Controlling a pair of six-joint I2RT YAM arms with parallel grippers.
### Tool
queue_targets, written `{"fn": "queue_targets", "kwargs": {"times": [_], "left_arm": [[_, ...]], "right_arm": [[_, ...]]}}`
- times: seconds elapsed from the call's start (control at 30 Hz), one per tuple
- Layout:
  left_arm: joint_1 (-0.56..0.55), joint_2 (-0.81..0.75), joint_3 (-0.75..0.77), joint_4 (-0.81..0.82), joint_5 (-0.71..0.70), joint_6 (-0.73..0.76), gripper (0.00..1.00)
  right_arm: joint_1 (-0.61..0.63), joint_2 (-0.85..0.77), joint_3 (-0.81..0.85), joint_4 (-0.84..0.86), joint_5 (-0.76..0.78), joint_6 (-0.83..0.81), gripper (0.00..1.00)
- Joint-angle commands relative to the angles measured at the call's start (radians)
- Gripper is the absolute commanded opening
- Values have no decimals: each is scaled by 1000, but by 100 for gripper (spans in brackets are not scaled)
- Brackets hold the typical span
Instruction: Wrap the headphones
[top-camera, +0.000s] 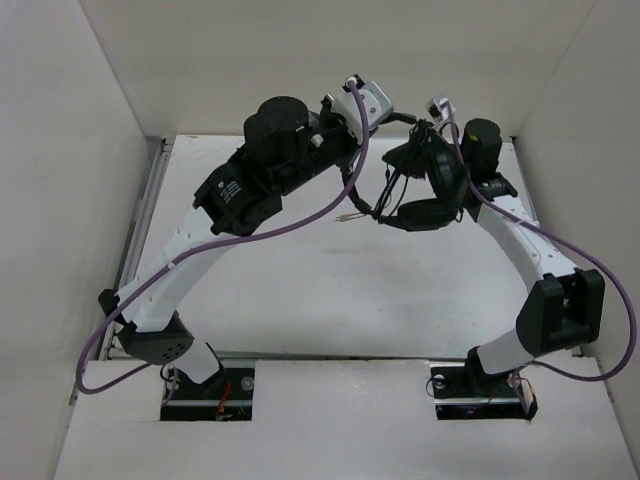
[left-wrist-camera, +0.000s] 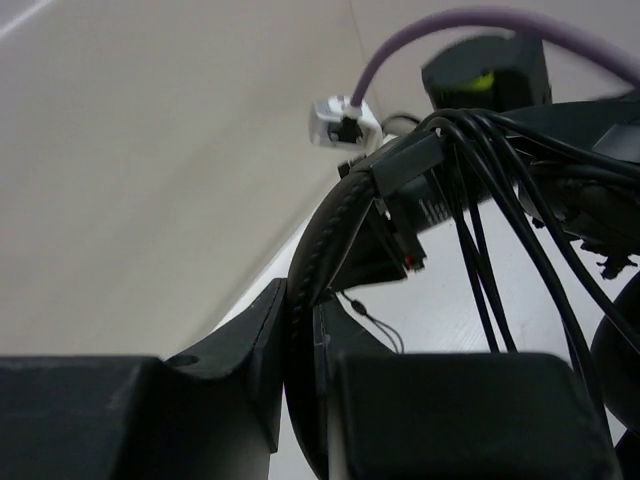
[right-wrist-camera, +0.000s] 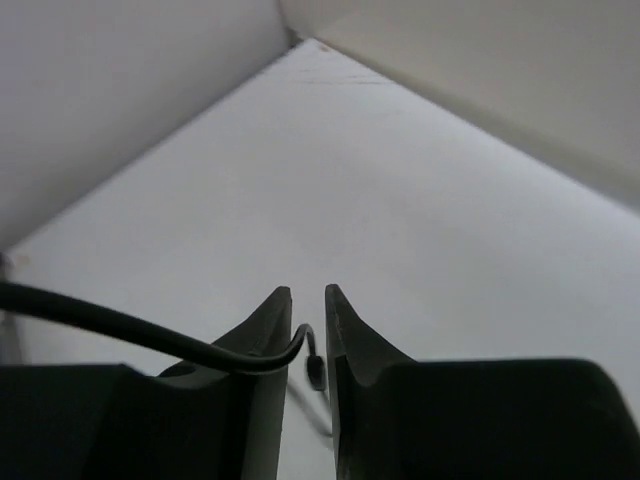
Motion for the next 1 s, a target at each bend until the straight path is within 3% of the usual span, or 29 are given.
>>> {"fn": "queue_targets", "kwargs": {"times": [0.0,0.17,0.73,0.97], "left_arm": [[-8,7,117,96,33,-57,0],[1,50,221,105,31,-59,0],[101,139,447,180,-41,-42,1],[97,148,467,197,-53,-31,1]], "right_arm": [[6,17,-81,341,-189,419,28],[29,52,-182,611,-201,671,35],[104,29,-368,616,-189,622,42],[129,9,-383,622,-186,620,42]]}}
